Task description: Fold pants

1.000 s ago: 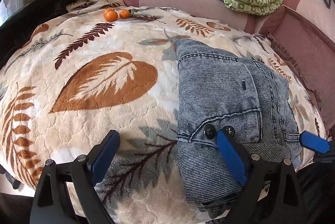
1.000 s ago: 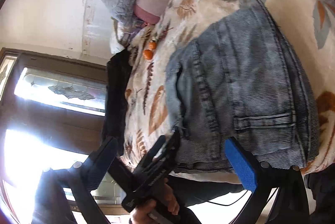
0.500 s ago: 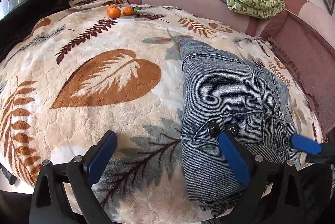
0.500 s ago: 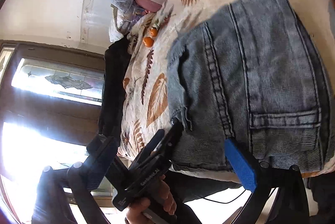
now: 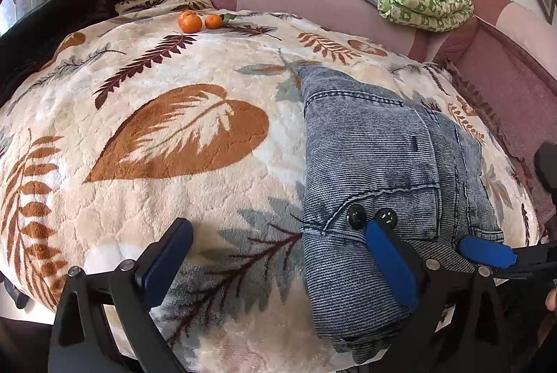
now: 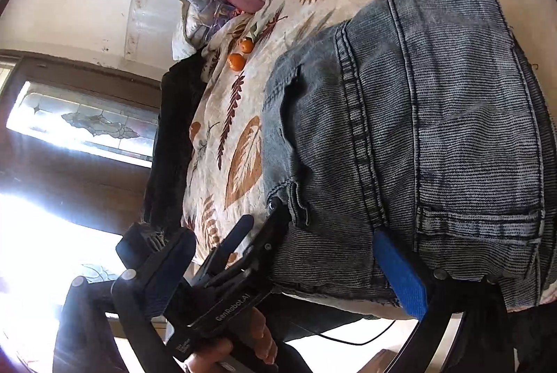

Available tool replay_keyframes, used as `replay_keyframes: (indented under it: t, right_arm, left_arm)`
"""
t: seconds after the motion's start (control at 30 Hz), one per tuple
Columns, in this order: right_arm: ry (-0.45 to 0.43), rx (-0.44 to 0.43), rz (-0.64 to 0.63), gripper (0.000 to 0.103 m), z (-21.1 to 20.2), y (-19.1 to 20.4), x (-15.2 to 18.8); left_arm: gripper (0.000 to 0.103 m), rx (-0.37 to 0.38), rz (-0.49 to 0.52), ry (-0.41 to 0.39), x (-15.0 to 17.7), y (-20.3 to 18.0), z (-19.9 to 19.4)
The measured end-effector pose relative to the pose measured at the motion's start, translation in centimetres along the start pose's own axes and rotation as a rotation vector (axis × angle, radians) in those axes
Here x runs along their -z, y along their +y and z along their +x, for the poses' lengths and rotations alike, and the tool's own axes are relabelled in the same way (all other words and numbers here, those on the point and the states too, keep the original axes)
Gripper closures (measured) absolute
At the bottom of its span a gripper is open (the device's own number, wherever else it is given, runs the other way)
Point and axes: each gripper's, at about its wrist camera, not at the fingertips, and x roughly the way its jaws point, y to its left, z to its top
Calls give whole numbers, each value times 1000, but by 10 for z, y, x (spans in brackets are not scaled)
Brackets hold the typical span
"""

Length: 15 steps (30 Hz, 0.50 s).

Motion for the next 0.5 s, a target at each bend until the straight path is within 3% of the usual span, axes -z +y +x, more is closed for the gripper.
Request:
replay_keyframes:
  t: [0.13,0.3,0.43,0.47,0.5]
  right_arm:
    - [38,5,-15,0,20,-4,4]
    - [9,24,-120,0,24,1,15]
    - [10,-15,-70,0,21,-4,10]
    - [11,-22,-56,0,21,-6,9]
    - [16,-23,-45,0,21,-6,7]
  left_arm:
    - [3,-2,8,8,0,-1,1]
    - [3,17,-33,9,-5,8,-8]
    - [3,29,-74,-6,-6,15,-9]
    - [2,28,-55,33,-3,11,0]
    - [1,-5,-11,21,0,5,2]
